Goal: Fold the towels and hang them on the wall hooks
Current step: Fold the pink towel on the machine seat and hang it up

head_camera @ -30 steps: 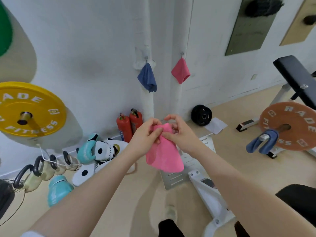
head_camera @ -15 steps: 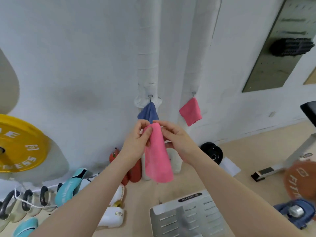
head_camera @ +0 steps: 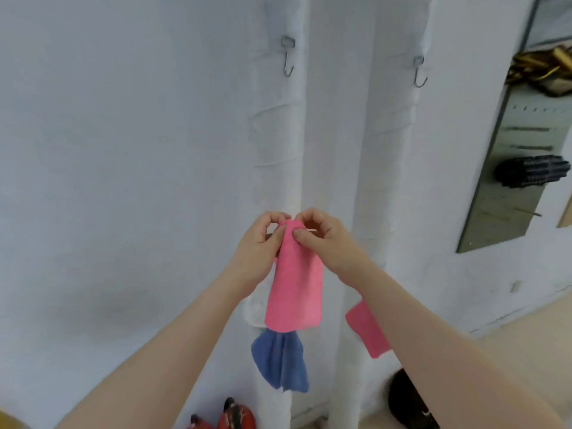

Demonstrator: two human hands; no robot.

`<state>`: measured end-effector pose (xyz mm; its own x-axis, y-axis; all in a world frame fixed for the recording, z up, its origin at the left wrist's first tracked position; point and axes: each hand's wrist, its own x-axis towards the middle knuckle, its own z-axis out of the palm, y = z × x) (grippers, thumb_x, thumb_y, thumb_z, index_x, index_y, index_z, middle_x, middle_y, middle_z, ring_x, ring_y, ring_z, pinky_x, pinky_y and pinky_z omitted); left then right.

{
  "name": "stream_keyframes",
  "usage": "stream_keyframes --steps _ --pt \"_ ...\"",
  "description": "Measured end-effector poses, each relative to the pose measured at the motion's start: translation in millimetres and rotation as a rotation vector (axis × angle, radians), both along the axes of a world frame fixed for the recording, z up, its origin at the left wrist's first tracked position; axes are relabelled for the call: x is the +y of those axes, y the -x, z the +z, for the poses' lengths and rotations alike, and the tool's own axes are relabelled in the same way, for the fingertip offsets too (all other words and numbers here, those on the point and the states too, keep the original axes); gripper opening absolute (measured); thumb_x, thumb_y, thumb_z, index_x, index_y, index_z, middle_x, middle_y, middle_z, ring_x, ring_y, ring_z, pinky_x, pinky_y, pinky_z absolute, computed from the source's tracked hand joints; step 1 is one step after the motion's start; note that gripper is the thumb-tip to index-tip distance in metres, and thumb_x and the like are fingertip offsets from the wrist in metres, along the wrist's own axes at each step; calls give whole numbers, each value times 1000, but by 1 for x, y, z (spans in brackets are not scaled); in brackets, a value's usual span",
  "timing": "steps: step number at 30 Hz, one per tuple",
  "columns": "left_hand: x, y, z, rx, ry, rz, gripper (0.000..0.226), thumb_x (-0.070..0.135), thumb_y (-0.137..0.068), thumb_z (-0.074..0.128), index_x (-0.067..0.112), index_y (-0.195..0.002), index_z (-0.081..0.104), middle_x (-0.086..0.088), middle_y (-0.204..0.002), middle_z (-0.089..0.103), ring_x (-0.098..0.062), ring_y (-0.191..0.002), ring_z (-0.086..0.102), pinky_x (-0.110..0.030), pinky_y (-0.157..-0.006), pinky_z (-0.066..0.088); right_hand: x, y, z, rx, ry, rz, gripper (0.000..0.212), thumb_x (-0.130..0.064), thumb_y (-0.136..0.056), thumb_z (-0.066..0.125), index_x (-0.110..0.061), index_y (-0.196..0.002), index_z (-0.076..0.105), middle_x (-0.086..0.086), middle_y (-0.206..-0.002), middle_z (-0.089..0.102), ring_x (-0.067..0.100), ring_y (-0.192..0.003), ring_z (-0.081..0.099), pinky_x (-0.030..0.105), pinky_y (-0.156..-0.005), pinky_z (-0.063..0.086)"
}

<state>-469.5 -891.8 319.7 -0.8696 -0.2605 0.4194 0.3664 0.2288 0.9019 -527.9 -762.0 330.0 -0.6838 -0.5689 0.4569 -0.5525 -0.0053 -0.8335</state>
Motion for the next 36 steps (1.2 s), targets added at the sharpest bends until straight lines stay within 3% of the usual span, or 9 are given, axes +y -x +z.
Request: stream_keyframes --steps 3,12,17,21,25,27,30,32,36 --pt "-30 40 54 155 62 51 12 18 -95 48 24 -87 54 9 -83 59 -9 -68 53 -26 -65 45 -27 35 54 51 126 31 19 -5 -89 56 -23 -84 59 -20 -69 58 -4 -69 53 9 -69 43" --pt "-74 111 197 583 360 170 16 16 -92 53 28 -82 51 16 -76 54 -6 -65 51 -23 -69 41 -65 107 191 342 405 -109 19 -8 -91 54 -25 -84 60 -12 -77 59 -4 -70 52 11 -69 43" --pt "-76 144 222 552 426 347 5 20 -90 54 19 -86 54 13 -71 53 -4 -66 49 -11 -60 37 -76 141 216 323 412 -266 19 -10 -89 57 -24 -76 58 -9 -69 57 -8 -55 49 11 -59 41" --pt "-67 155 210 566 590 552 8 19 -91 48 12 -94 51 -4 -80 60 -27 -78 55 -37 -69 44 -86 158 201 191 372 -327 19 -9 -88 59 -18 -76 48 -2 -63 50 -5 -40 45 12 -46 38" --pt "-57 158 193 579 648 726 24 26 -93 38 9 -102 53 -8 -98 57 -33 -79 56 -39 -61 39 -93 160 182 211 376 -447 21 -10 -85 59 -23 -71 50 -4 -70 51 9 -62 46 25 -61 40" --pt "-54 161 178 628 626 720 32 25 -91 37 6 -110 55 -13 -115 52 -28 -78 58 -38 -60 42 -94 155 173 157 428 -485 23 -13 -86 55 -31 -71 56 -5 -91 54 12 -83 54 31 -77 44" --pt "-51 160 143 603 664 598 46 15 -91 50 7 -135 41 -16 -145 26 -19 -110 50 -25 -89 44 -80 142 145 348 137 -601 36 -7 -90 49 -28 -118 55 7 -135 42 26 -127 37 43 -107 31" --pt "-46 150 116 542 628 503 51 15 -92 46 6 -141 33 -17 -153 9 -26 -117 47 -29 -96 40 -63 133 118 428 -33 -654 51 1 -87 51 -16 -134 43 10 -146 31 29 -133 29 45 -110 28" --pt "-19 109 56 428 567 489 61 19 -85 44 3 -142 29 -16 -153 11 -25 -136 23 -29 -110 19 -7 96 57 399 -140 -644 36 -6 -89 50 -18 -123 53 3 -149 22 24 -129 29 23 -103 23"
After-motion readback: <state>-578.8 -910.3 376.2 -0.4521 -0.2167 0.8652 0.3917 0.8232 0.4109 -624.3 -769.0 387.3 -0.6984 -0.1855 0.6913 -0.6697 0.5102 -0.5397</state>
